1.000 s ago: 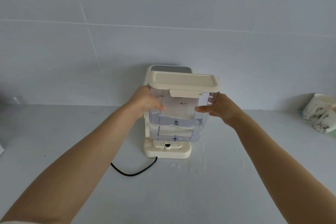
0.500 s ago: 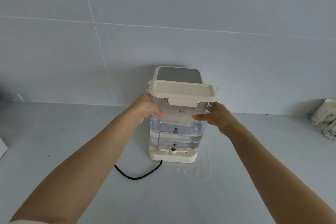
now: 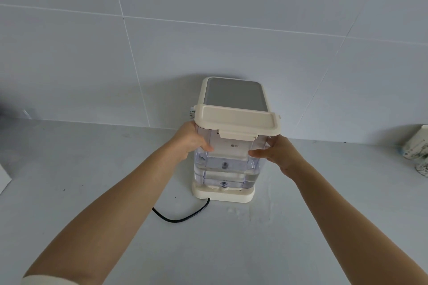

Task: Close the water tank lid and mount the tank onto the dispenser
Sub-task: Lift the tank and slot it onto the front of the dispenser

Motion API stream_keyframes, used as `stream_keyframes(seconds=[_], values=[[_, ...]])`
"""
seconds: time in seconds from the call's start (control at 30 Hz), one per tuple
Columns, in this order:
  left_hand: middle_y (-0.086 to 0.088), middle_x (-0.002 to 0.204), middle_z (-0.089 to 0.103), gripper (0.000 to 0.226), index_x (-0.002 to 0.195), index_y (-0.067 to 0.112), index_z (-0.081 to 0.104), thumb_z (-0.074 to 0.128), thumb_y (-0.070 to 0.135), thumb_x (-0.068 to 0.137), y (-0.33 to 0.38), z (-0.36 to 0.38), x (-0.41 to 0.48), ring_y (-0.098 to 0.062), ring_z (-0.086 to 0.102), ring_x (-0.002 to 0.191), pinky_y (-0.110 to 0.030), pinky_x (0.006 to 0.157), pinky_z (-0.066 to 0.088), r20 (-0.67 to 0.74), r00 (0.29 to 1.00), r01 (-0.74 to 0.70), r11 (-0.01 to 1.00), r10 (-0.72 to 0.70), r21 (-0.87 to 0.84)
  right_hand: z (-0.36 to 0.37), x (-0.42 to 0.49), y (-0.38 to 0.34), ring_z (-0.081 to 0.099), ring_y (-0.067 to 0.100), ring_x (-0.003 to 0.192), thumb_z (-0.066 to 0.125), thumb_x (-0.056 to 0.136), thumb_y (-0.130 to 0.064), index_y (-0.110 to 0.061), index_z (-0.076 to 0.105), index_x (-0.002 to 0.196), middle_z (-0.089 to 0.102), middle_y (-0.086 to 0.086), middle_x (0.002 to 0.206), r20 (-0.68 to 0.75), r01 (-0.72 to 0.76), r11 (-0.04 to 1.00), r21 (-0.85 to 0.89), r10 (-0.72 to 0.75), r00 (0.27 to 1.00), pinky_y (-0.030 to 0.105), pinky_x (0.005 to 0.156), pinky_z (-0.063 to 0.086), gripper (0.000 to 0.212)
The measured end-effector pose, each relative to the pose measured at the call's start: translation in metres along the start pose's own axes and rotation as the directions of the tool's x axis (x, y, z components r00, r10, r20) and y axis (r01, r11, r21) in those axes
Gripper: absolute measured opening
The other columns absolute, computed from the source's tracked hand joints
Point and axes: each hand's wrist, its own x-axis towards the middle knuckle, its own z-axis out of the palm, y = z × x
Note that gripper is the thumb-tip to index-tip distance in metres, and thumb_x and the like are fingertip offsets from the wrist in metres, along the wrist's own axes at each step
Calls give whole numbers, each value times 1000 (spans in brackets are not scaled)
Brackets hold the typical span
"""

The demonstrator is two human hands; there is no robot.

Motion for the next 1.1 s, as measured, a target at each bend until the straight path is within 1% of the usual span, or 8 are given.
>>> stream_keyframes(seconds=[0.1, 0.27, 0.53, 0.67, 0.73, 0.87, 1.0, 1.1], values=[[-22, 132, 54, 69, 126, 0, 49, 74, -14, 63, -6, 2, 1, -33, 51, 123, -42, 104, 42, 6, 1000, 3, 1000, -3, 4, -1, 2, 6, 51, 22, 115, 76, 60, 6, -19, 54, 112, 61, 0, 118, 12, -10, 1000, -15, 11, 1000, 36, 91, 41, 61], [-16, 127, 60, 71, 127, 4, 51, 73, -15, 62, -12, 1, 5, -31, 53, 120, -41, 103, 44, 28, 1000, -13, 1000, 13, -12, -2, 4, 10, 48, 26, 122, 77, 61, 3, -16, 52, 121, 59, 5, 127, 17, -7, 999, -47, 7, 1000, 48, 106, 38, 68], [-13, 125, 61, 66, 124, 6, 53, 74, -11, 64, -18, 1, 7, -29, 55, 117, -33, 95, 44, 41, 999, -29, 999, 28, 13, -2, 5, 14, 49, 26, 122, 77, 60, 3, -15, 52, 122, 59, 5, 127, 34, -18, 999, -51, 19, 999, 50, 106, 38, 70], [-14, 127, 60, 67, 125, 6, 52, 75, -9, 64, -20, 1, 7, -29, 53, 119, -36, 101, 44, 48, 998, -38, 999, 37, 29, -1, 5, 15, 51, 26, 119, 76, 60, 4, -15, 53, 119, 60, 6, 125, 23, -23, 999, -44, 24, 999, 44, 103, 40, 66], [-17, 127, 59, 65, 123, 5, 52, 75, -9, 64, -19, 1, 7, -30, 53, 119, -34, 97, 43, 49, 998, -45, 998, 43, 40, 0, 4, 16, 52, 24, 117, 76, 61, 4, -16, 53, 119, 60, 5, 125, 12, -20, 999, -38, 20, 1000, 39, 98, 42, 66], [-17, 126, 60, 64, 121, 5, 54, 76, -9, 63, -19, 0, 7, -28, 53, 118, -32, 95, 43, 64, 997, -37, 998, 34, 46, 1, 3, 18, 51, 22, 117, 76, 61, 4, -18, 52, 118, 60, 2, 123, 15, -7, 999, -35, 7, 1000, 40, 101, 41, 65], [-15, 126, 59, 65, 123, 7, 53, 76, -8, 64, -21, 0, 8, -28, 52, 120, -35, 99, 42, 72, 997, -43, 998, 39, 54, 1, 3, 18, 53, 21, 114, 76, 62, 2, -24, 54, 109, 62, -3, 114, 21, 2, 999, -44, -1, 1000, 34, 93, 42, 58], [-10, 126, 60, 67, 126, 9, 50, 75, -7, 65, -25, 3, 7, -25, 54, 116, -33, 95, 44, 59, 995, -78, 996, 76, 35, 1, 4, 19, 54, 22, 116, 76, 63, -1, -23, 54, 111, 62, -2, 116, 23, 3, 998, -65, -2, 1000, 37, 99, 42, 58]])
